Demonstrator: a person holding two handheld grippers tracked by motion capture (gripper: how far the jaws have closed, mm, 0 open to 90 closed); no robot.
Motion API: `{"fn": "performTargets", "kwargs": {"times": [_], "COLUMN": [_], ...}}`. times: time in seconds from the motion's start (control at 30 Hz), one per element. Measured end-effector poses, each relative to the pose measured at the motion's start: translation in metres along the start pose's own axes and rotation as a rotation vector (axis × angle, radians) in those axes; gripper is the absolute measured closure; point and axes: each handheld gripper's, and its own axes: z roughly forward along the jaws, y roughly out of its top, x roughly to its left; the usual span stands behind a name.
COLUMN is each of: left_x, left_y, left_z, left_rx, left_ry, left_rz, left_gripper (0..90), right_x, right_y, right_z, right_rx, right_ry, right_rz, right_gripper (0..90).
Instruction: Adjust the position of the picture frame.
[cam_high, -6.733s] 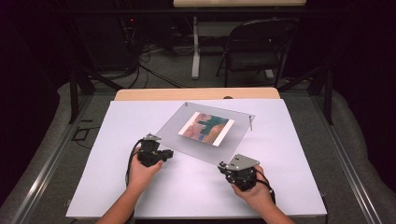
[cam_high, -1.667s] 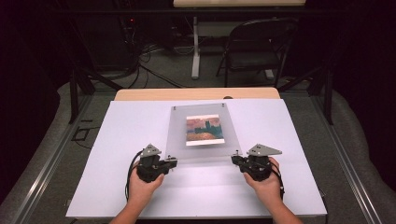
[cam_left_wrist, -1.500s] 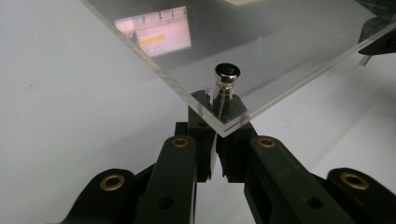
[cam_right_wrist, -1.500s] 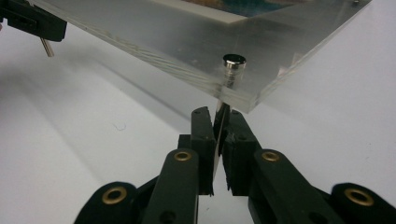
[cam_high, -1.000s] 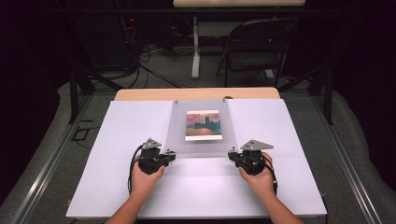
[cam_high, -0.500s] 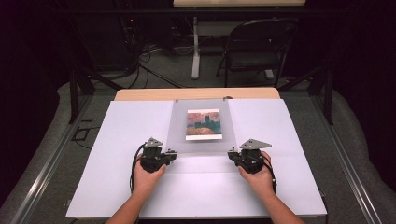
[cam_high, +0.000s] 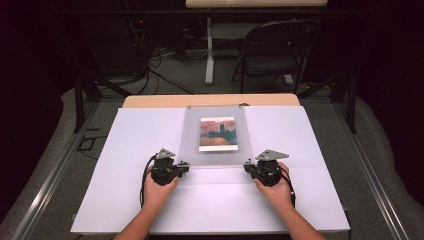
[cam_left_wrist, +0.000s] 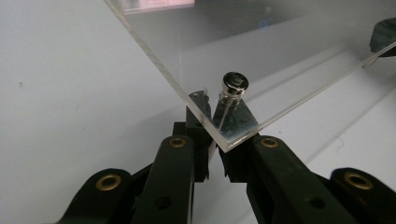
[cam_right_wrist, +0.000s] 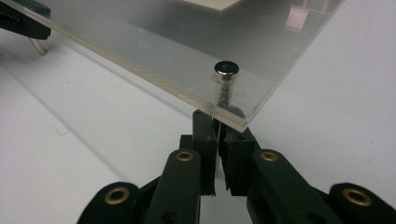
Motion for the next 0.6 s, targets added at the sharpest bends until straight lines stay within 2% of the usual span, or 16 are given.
{"fn": "performTargets", "kwargs": {"times": [0.23,0.4,0.43,0.5,0.6], "left_x": [0.0007,0.0024,0.0024,0.0025,0.0006], "left_y": [-0.0008,-0.002,-0.0021,-0.002,-0.0023], "left_z": [-0.0001,-0.0001,-0.0007,-0.0029,-0.0075], "left_rx": [0.002,-0.012,-0.014,-0.022,-0.031], "left_ry": [-0.008,-0.021,-0.018,-0.026,-0.029], "left_rz": [-0.006,-0.026,-0.033,-0.037,-0.033], "left_gripper": [82.4,80.8,80.0,77.2,71.9], "right_x": [-0.0012,-0.0015,-0.0018,-0.0022,-0.0007], "right_y": [-0.002,-0.0029,-0.003,-0.0032,-0.0024], "right_z": [0.0014,0.0013,0.0012,-0.0001,-0.0031], "right_rx": [0.011,0.007,0.008,0.005,0.003], "right_ry": [0.006,0.009,0.008,0.021,0.019], "right_rz": [0.007,0.019,0.02,0.038,0.018], "right_gripper": [85.1,84.2,82.9,74.1,68.0]}}
